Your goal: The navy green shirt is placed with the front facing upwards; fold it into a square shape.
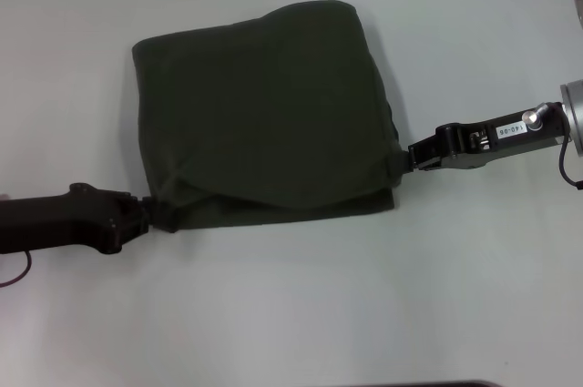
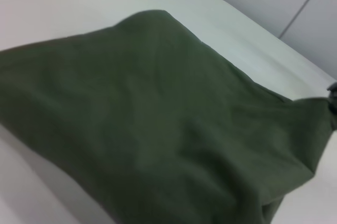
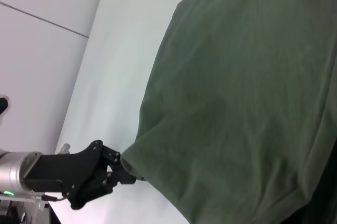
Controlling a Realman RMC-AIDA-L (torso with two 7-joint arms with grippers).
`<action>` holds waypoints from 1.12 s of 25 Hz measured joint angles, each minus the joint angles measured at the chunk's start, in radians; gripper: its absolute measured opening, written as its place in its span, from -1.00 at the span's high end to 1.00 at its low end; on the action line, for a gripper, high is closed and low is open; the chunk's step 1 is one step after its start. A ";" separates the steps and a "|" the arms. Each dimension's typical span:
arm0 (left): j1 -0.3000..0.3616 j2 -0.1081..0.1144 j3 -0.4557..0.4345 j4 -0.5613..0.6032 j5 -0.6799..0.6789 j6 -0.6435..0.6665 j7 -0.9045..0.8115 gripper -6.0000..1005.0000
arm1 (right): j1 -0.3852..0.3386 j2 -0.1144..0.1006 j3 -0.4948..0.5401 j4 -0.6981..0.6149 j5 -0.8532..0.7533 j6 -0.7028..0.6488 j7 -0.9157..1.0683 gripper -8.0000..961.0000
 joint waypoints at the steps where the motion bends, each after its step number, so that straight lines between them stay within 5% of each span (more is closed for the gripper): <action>1: 0.000 0.000 0.004 0.000 0.002 0.001 0.001 0.79 | 0.000 0.000 0.000 0.000 0.000 0.000 0.000 0.94; 28: 0.005 0.002 0.021 0.021 0.009 -0.012 -0.001 0.81 | 0.003 0.000 0.000 0.006 0.000 -0.007 -0.003 0.93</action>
